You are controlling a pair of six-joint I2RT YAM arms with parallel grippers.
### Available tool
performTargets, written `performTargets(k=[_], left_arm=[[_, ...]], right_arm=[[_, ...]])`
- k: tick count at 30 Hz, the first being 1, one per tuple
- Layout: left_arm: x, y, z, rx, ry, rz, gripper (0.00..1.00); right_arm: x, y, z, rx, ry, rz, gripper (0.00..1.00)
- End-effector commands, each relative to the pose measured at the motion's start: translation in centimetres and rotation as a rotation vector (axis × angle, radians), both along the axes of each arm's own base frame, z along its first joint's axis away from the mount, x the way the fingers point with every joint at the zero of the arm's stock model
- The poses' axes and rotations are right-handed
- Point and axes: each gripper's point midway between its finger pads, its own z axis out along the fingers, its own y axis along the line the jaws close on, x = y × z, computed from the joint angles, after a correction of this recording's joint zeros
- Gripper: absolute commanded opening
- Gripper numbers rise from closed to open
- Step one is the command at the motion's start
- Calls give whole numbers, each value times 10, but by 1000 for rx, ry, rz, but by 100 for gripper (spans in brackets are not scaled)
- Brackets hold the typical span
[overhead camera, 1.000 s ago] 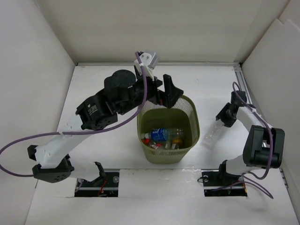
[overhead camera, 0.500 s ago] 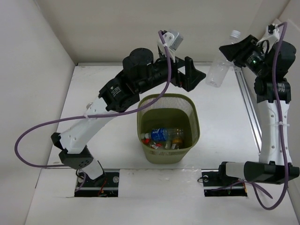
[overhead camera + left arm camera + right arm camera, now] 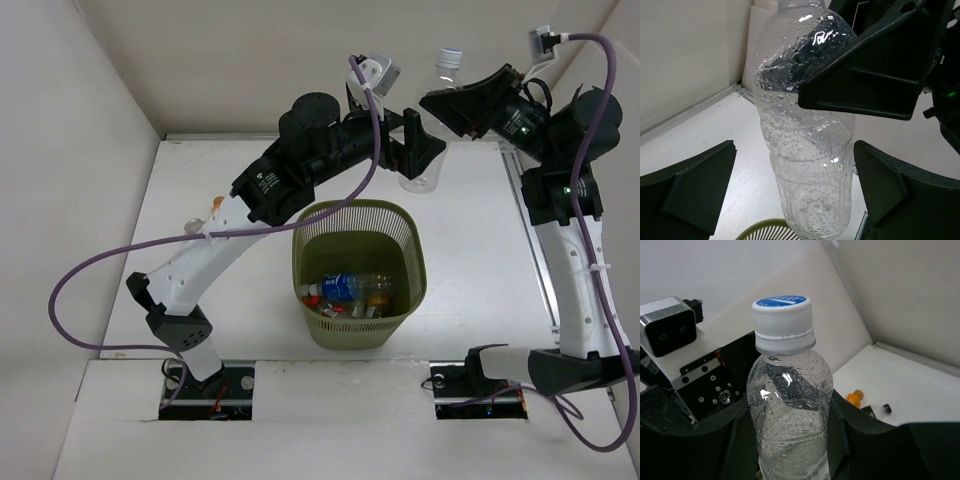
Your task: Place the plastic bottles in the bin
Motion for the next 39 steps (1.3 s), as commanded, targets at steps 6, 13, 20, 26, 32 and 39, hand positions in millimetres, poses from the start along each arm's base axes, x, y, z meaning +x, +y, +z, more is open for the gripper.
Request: performTargets(k=[6, 13, 20, 26, 32, 39], left_arm=[[-23, -23, 1, -48, -1, -177, 98], [-60, -20, 2, -106, 21, -361, 18], [-82, 18, -57, -28, 82, -258, 18], [-103, 51, -86, -28, 124, -247, 100], [-98, 77, -66, -61, 121, -139, 100], [9, 157, -67, -20, 303, 481, 100]], right_arm=[[-64, 21, 48, 76, -209, 147, 10], [-64, 26, 37, 83, -189, 176, 57], [-60, -19, -9, 13, -160, -12, 99], [-58, -43, -50, -40, -107, -74, 99], [-57, -44, -65, -68, -81, -65, 99], [-46, -52, -84, -135, -41, -151, 99]])
